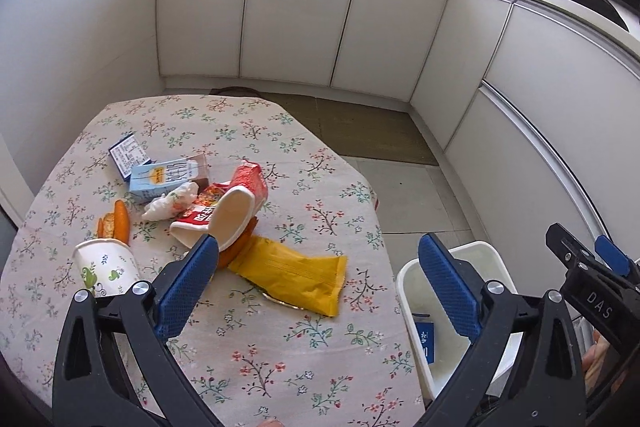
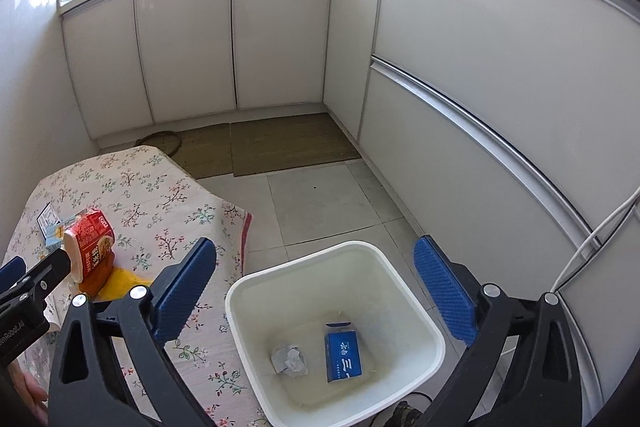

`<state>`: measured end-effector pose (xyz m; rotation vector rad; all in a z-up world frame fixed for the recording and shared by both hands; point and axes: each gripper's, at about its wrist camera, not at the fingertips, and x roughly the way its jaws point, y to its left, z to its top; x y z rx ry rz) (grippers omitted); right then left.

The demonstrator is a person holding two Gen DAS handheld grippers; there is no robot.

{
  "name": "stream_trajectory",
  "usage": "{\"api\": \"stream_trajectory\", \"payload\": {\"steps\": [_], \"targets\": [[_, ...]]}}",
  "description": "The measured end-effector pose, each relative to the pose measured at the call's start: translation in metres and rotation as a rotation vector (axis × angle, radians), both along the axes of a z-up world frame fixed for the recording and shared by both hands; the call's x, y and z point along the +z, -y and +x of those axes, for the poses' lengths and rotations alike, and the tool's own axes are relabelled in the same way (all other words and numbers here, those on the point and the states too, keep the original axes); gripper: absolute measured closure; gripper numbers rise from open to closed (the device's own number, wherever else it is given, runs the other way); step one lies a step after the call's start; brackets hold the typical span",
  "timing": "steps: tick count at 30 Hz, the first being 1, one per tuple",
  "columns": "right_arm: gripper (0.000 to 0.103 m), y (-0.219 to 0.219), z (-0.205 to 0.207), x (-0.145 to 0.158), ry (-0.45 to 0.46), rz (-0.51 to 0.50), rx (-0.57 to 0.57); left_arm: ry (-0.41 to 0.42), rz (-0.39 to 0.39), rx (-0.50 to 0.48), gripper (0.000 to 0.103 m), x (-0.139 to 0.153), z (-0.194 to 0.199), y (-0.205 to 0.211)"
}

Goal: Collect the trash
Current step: 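Move both tools back over the table toward the bottle and cup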

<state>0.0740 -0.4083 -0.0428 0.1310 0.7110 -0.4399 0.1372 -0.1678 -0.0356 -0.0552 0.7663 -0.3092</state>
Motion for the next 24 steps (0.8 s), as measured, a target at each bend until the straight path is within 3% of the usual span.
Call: {"api": "stream_trajectory", "payload": {"steps": [24], "targets": [[0.007, -0.136, 0.044, -0.007, -0.026, -0.108, 0.276, -0.071, 0.047, 0.238, 0.007, -0.014, 0.001, -0.121]]}}
